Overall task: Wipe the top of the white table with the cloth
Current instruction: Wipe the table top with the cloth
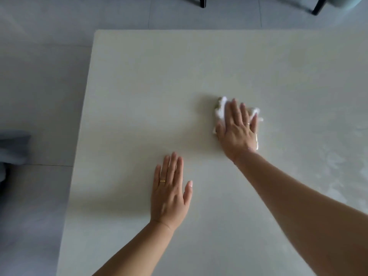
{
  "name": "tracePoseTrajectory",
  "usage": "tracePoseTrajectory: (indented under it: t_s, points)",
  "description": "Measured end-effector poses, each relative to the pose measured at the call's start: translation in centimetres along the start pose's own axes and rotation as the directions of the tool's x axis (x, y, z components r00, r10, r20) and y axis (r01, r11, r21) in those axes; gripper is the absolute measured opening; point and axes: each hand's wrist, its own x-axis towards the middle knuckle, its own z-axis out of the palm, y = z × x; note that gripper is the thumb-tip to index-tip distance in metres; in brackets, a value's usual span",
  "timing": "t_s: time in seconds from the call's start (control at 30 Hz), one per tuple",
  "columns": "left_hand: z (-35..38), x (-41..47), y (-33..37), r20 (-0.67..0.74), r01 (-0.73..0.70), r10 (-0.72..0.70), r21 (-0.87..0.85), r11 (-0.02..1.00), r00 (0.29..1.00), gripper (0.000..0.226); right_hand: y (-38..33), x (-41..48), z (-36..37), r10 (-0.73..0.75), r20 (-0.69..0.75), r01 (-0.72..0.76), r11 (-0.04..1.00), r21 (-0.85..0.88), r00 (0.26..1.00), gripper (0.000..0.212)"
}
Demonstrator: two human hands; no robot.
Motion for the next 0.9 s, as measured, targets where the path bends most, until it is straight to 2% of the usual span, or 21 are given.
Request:
tracePoseTrajectory:
  t_s: [0.03,0.07,0.1,0.17,0.2,0.23,0.27,0.3,0.37,0.43,0.47,0.5,0.57,0.63,0.7,0.73,0.8,0.87,0.9]
  points:
    - [-0.3,1.1,0.0,-0.025,0.004,-0.004,-0.008,1.0,1.0,0.059,-1.4,0.0,0.2,0.15,-0.013,-0.15,0.989,0.018,0.989,0.062]
    - [-0.5,2.6,0.0,-0.051,0.014,-0.015,-0.011,1.0,0.999,0.059,-3.2,-0.3,0.6,0.209,-0.016,-0.208,0.978,0.022,0.978,0.064]
    - [-0.8,4.2,-0.1,-0.076,0.033,-0.033,-0.009,0.999,0.997,0.059,-5.0,-1.0,1.0,0.161,-0.02,-0.161,0.987,0.025,0.987,0.065]
    - [-1.4,7.8,-0.3,-0.117,0.076,-0.075,-0.002,0.997,0.99,0.06,-6.4,-2.1,1.2,-0.146,0.016,0.146,0.989,0.001,0.989,0.065]
    - [-1.6,9.3,-0.5,-0.126,0.086,-0.085,0.003,0.996,0.988,0.06,-5.6,-1.7,0.9,-0.311,0.042,0.312,0.949,-0.037,0.95,0.064]
    - [-1.7,10.6,-0.7,-0.123,0.084,-0.082,0.013,0.996,0.989,0.061,-4.2,-0.8,0.4,-0.42,0.052,0.423,0.903,-0.077,0.906,0.063]
    - [-1.7,11.6,-1.1,-0.103,0.072,-0.069,0.026,0.997,0.992,0.062,-2.7,0.3,0.0,-0.45,0.052,0.453,0.886,-0.102,0.892,0.062]
    - [-1.6,12.3,-1.6,-0.074,0.052,-0.049,0.042,0.998,0.996,0.064,-1.3,1.6,-0.1,-0.402,0.032,0.403,0.909,-0.11,0.915,0.062]
    - [-1.1,13.0,-2.3,-0.014,0.01,-0.009,0.078,0.997,1.0,0.068,0.1,3.7,-0.2,-0.112,-0.01,0.112,0.993,-0.05,0.994,0.061]
    - [-0.5,13.0,-2.7,0.003,-0.002,0.001,0.101,0.995,1.0,0.069,-1.9,4.4,0.3,0.153,-0.05,-0.153,0.988,0.019,0.987,0.061]
    - [-0.3,13.0,-2.7,-0.009,0.002,-0.001,0.105,0.994,1.0,0.069,-3.6,4.3,0.6,0.199,-0.059,-0.197,0.98,0.037,0.978,0.062]
    - [-0.2,13.0,-2.7,-0.023,0.007,-0.005,0.105,0.994,1.0,0.068,-5.3,3.9,0.9,0.168,-0.056,-0.165,0.985,0.046,0.984,0.062]
    - [-0.2,13.0,-2.6,-0.033,0.014,-0.01,0.114,0.993,0.999,0.066,-7.4,2.9,1.1,-0.07,-0.02,0.071,0.997,0.025,0.997,0.061]
    - [-0.2,13.1,-2.6,-0.027,0.004,-0.001,0.123,0.992,1.0,0.067,-6.6,3.4,0.3,-0.329,0.023,0.33,0.943,-0.042,0.944,0.062]
    - [-0.2,13.1,-2.7,-0.014,-0.002,0.004,0.101,0.995,1.0,0.067,-3.7,5.5,-0.4,-0.44,0.034,0.441,0.891,-0.111,0.897,0.06]
    - [-0.3,13.0,-2.7,-0.013,0.0,0.001,0.091,0.996,1.0,0.067,-2.2,6.7,-0.7,-0.397,0.021,0.396,0.911,-0.115,0.918,0.059]
    - [-0.3,13.1,-2.6,-0.011,0.009,-0.008,0.088,0.996,1.0,0.068,-0.9,8.9,-1.0,-0.108,-0.009,0.108,0.994,-0.028,0.994,0.058]
    - [-0.3,13.1,-2.6,-0.006,0.018,-0.018,0.084,0.996,1.0,0.068,-3.4,9.6,-0.7,0.172,-0.033,-0.171,0.984,0.044,0.984,0.059]
    - [-0.4,13.2,-2.5,-0.004,0.021,-0.021,0.08,0.997,1.0,0.068,-5.5,9.3,-0.3,0.203,-0.033,-0.202,0.978,0.05,0.979,0.06]
